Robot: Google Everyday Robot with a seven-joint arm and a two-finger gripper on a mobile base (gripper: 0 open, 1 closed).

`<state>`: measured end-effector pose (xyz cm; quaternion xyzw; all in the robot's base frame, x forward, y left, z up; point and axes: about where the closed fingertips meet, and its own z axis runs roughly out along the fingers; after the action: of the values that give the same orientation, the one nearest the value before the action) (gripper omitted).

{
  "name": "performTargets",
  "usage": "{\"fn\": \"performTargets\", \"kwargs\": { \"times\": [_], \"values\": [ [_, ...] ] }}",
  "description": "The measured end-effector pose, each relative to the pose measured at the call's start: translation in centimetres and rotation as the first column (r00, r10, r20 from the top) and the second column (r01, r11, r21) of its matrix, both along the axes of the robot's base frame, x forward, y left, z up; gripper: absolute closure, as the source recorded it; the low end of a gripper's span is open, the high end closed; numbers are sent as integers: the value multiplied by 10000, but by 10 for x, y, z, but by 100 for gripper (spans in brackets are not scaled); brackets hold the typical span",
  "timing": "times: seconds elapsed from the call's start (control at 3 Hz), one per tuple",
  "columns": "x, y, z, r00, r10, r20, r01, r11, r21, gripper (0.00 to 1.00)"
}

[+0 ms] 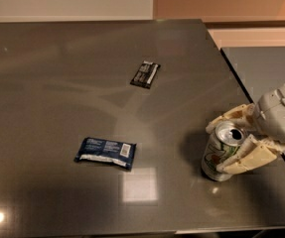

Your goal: Knock 7up can over

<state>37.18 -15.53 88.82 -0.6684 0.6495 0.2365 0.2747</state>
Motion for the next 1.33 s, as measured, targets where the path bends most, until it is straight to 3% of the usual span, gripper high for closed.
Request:
{"fn": "performTargets", "kwargs": {
  "times": [0.33,0.67,1.0,1.33],
  "values": [
    [13,-2,19,9978,-544,369,576,9939,-940,87],
    [25,0,30,9913,-1182,574,1289,9593,-2512,100],
    [37,-2,25,9876,-1498,472,1558,8951,-4177,100],
    [55,-13,15,9889,-1462,254,1363,8268,-5458,100]
  ]
}}
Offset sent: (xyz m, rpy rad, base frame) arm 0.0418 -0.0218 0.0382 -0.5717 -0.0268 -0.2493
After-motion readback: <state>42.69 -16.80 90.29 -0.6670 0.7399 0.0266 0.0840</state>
